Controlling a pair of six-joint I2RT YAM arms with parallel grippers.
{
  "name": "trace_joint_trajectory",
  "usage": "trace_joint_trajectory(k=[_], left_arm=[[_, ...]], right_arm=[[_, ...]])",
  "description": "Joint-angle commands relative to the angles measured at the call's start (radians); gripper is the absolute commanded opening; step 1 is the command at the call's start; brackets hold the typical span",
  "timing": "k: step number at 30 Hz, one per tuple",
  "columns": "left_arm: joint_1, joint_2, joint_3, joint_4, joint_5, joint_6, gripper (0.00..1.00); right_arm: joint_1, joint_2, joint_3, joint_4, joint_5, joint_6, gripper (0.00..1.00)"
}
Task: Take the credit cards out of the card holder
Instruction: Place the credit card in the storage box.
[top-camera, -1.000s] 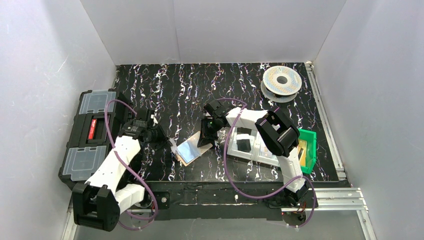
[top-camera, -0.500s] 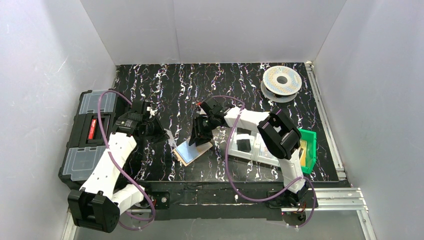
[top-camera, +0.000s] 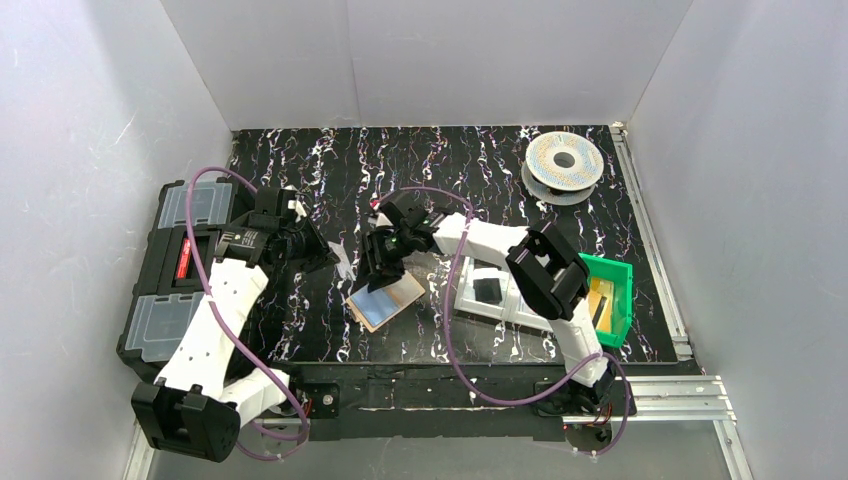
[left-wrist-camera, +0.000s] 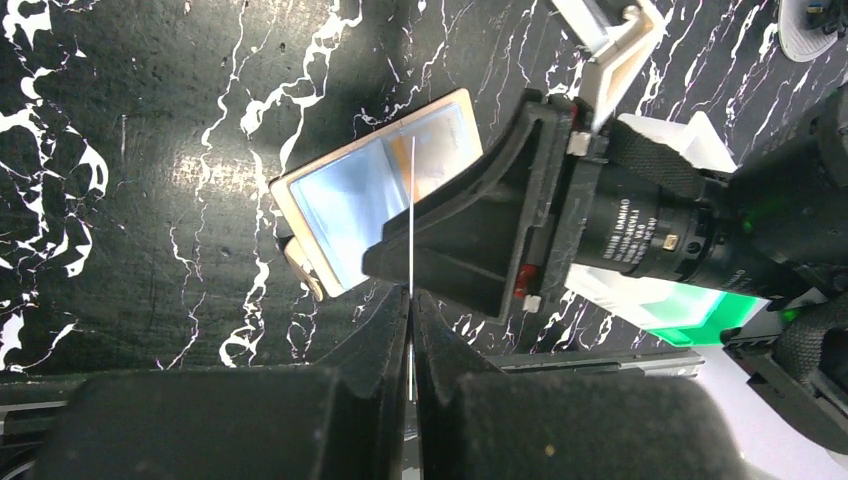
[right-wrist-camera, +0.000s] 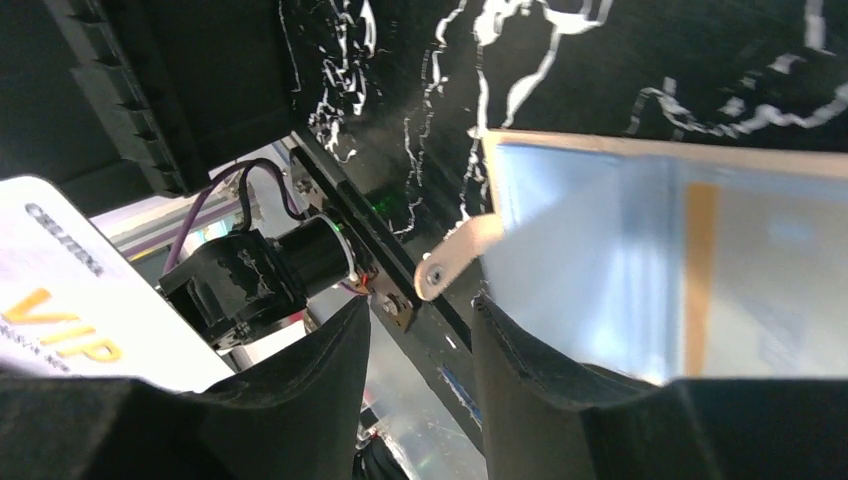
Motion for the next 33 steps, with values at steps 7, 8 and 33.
trace_joint_trajectory(k=[7, 8, 33], left_arm=[[0.003, 0.020, 0.048, -0.020, 0.060, -0.007, 0.00], [0.003, 0.019, 0.049, -0.019, 0.062, -0.007, 0.00], [0.013, -0.014, -0.096, 0.558, 0.471, -0.367, 0.00]], right_arm=[[0.035, 0.124, 0.052, 0.028, -0.039, 0.020, 0.50], [0.035, 0.126, 0.047, 0.036, -0.042, 0.020, 0.50], [-0.207, -0.518, -0.389, 0.259, -0.034, 0.175, 0.80]])
